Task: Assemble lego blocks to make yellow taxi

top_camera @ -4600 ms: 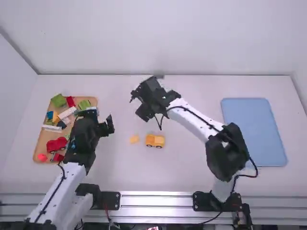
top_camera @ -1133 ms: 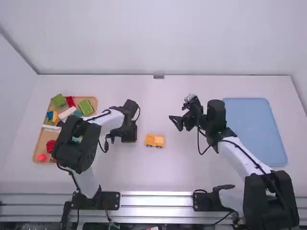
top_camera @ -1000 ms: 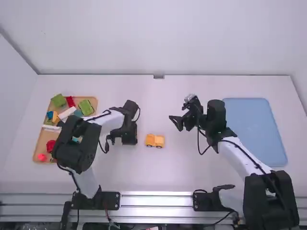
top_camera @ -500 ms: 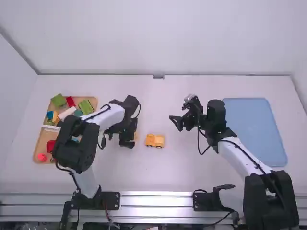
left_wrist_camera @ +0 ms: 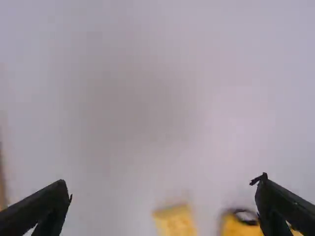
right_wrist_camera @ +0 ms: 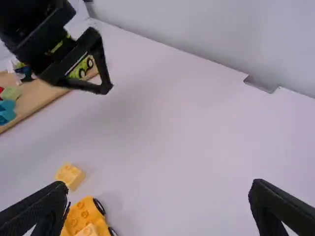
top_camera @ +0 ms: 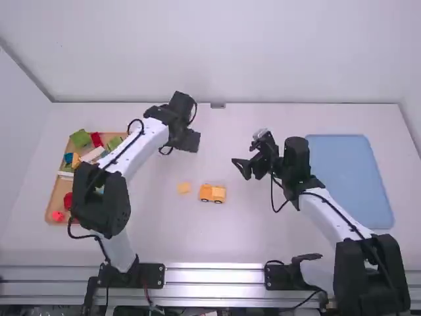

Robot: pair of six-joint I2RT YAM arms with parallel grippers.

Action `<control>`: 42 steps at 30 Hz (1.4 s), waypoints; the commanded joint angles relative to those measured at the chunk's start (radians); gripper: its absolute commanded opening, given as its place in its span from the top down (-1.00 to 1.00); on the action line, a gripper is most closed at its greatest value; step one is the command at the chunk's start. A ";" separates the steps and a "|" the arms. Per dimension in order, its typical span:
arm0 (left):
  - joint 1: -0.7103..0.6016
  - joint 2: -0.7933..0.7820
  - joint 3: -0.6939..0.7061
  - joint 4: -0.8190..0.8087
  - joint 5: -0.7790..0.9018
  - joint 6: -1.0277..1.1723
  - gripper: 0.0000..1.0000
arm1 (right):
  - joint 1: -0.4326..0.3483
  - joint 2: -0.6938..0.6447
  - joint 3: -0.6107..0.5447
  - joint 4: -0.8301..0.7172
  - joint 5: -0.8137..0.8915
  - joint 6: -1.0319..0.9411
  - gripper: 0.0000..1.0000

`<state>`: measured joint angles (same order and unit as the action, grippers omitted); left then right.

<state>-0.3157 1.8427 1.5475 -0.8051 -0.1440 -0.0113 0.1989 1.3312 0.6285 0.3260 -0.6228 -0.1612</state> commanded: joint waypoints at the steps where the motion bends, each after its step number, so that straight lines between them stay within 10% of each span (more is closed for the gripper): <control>1: -0.006 -0.016 0.003 0.010 -0.017 0.491 -0.98 | -0.002 -0.023 -0.003 0.029 -0.037 0.008 -0.96; 12: 0.200 -0.076 -0.022 -0.216 0.903 1.382 -0.98 | 0.013 -0.022 -0.003 0.046 -0.387 -0.271 -0.96; 25: 0.380 -0.064 -0.406 -0.073 1.086 1.742 -0.98 | 0.173 -0.009 -0.007 0.020 -0.251 -0.439 -0.96; 42: 0.491 -0.064 -0.833 0.700 1.301 1.294 -0.98 | 0.105 0.247 -0.007 0.465 -0.656 -0.183 -0.96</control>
<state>0.1703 1.7802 0.7486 -0.1215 1.1187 1.3518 0.3180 1.5780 0.6231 0.7364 -1.1198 -0.4446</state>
